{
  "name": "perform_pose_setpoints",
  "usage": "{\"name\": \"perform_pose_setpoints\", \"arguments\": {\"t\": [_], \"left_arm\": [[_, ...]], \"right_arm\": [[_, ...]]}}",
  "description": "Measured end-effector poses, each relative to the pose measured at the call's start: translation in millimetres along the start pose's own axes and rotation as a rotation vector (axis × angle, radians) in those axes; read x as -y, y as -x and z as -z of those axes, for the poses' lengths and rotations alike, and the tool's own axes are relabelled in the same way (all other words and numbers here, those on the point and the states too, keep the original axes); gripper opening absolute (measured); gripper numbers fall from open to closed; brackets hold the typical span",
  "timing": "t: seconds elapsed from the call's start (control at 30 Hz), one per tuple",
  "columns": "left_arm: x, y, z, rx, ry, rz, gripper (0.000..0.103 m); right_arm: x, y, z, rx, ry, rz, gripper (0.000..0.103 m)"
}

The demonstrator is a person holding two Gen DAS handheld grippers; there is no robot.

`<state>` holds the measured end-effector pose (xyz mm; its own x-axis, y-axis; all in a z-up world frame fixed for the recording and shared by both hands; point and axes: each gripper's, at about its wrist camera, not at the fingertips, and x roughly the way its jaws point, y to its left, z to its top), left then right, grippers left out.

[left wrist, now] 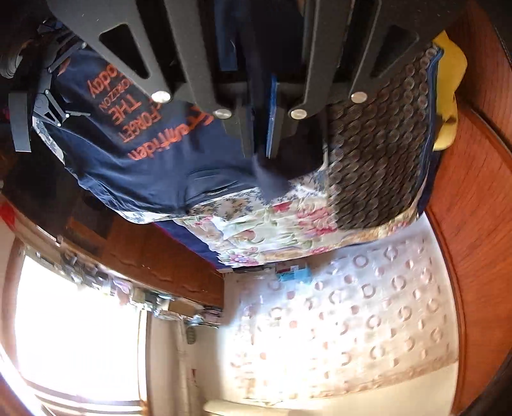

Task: Fold small clothes
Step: 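Grasp the sleeve nearest the left gripper and fold it over the shirt body, then open the left gripper and move the right gripper toward the other sleeve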

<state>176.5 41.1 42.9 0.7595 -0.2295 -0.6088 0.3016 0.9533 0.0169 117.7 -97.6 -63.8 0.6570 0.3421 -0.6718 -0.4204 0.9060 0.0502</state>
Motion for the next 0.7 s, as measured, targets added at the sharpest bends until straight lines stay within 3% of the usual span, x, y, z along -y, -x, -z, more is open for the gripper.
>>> {"name": "perform_pose_setpoints", "arguments": {"t": [0.07,0.23,0.5,0.7], "left_arm": [[12,-2,-4,-0.001,-0.021,0.002,0.023],[15,-9,9,-0.050,-0.040,-0.010,0.036],[5,-28,70,-0.154,-0.010,-0.044,0.043],[3,-53,105,-0.212,0.051,-0.003,0.045]], "right_arm": [[0,0,1,-0.002,-0.003,-0.001,0.103],[0,0,1,-0.002,-0.002,-0.002,0.103],[0,0,1,0.000,-0.005,0.000,0.103],[0,0,1,-0.004,-0.004,0.002,0.103]]}}
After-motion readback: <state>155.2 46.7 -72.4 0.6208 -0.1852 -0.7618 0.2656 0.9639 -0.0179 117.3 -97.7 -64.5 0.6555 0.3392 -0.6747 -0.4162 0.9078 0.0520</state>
